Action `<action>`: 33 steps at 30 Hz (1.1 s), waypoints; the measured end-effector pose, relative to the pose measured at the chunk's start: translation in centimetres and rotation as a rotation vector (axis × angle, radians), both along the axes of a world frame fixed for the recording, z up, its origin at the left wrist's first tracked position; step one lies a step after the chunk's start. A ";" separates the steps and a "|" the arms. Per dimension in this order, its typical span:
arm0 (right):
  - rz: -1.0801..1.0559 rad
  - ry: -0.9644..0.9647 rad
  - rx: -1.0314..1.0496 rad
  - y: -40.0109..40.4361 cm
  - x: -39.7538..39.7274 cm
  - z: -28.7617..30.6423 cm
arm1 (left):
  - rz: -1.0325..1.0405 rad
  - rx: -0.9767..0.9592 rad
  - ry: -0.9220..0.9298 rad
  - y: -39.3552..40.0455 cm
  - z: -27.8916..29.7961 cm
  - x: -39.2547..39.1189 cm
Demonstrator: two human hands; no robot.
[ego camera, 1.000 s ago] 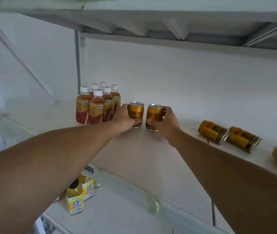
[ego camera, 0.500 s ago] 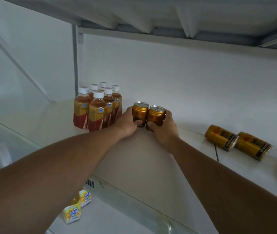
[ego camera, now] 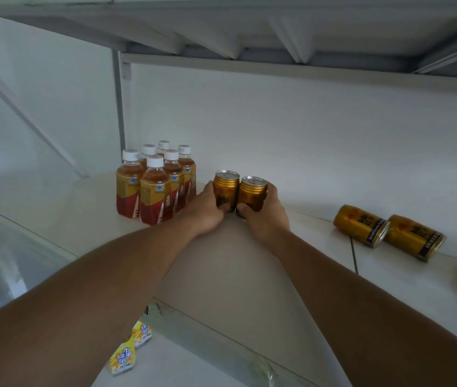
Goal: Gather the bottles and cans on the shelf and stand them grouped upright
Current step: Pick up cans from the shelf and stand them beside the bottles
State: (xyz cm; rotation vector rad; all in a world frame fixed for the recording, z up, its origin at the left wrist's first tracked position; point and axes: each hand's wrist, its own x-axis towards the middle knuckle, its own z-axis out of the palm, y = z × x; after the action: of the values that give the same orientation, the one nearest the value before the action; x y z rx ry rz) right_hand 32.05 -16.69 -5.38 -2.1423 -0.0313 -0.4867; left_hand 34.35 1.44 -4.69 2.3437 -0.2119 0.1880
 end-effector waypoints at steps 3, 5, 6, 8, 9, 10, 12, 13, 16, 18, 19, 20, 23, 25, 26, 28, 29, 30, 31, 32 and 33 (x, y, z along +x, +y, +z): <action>0.002 -0.016 0.018 0.1 0.0 0.1 | 0.001 -0.035 0.004 -0.1 0.3 -0.4; -0.015 -0.043 0.021 0.4 -0.4 0.0 | 0.053 -0.137 -0.010 0.1 0.2 -1.0; -0.024 -0.052 0.018 0.5 -0.7 0.1 | 0.085 -0.168 -0.027 0.2 0.2 -1.4; -0.039 -0.058 0.007 0.5 -1.3 0.5 | 0.138 -0.152 -0.038 0.4 0.4 -2.1; -0.050 -0.050 -0.001 0.3 -1.5 0.8 | 0.141 -0.123 -0.027 0.5 0.7 -2.6; -0.058 -0.035 -0.021 -0.1 -1.8 1.0 | 0.125 -0.084 -0.014 0.7 1.1 -3.2; -0.053 -0.004 -0.122 -1.0 -2.6 1.2 | 0.050 0.023 -0.049 1.1 1.7 -4.8; -0.042 0.005 -0.198 -1.6 -3.2 1.2 | 0.010 0.091 -0.097 1.3 2.0 -5.6; 0.013 0.035 -0.447 -3.8 -5.1 1.5 | -0.061 0.380 -0.113 2.2 2.9 -8.4; 0.044 0.018 -0.595 -5.4 -6.3 2.1 | -0.020 0.603 -0.061 2.6 3.6 -10.2; 0.055 0.001 -0.648 -6.2 -7.0 2.4 | -0.003 0.668 -0.067 2.6 3.9 -11.0; 0.062 -0.011 -0.683 -6.9 -7.6 2.7 | 0.004 0.699 -0.081 2.5 4.1 -11.8; 0.065 -0.015 -0.710 -8.8 -9.5 3.0 | 0.014 0.735 -0.102 1.4 4.5 -14.0; 0.075 0.002 -0.687 -9.7 -10.8 2.7 | 0.029 0.785 -0.108 0.4 4.4 -15.3; 0.084 0.018 -0.669 -10.0 -11.5 2.4 | 0.032 0.810 -0.114 -0.1 4.3 -15.8; 0.092 0.050 -0.655 -10.8 -13.1 1.9 | 0.034 0.813 -0.142 -1.4 4.3 -17.0; 0.090 0.059 -0.660 -11.3 -13.9 1.9 | 0.032 0.798 -0.156 -2.2 4.3 -17.5; 0.086 0.062 -0.667 -11.8 -14.6 2.1 | 0.024 0.788 -0.169 -2.9 4.5 -18.0; 0.080 0.060 -0.673 -12.4 -15.4 2.4 | 0.013 0.788 -0.182 -3.7 4.7 -18.5; 0.073 0.059 -0.677 -12.9 -16.2 2.8 | 0.002 0.792 -0.197 -4.3 4.8 -18.9; 0.063 0.059 -0.680 -13.4 -16.9 3.3 | -0.008 0.796 -0.209 -4.9 5.1 -19.3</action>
State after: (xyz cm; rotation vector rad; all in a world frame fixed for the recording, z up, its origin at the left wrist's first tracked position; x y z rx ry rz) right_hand 15.12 -30.08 -2.05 -2.8075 -0.2632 -0.4108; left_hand 15.06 -3.42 0.39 3.1101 -0.4659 0.4026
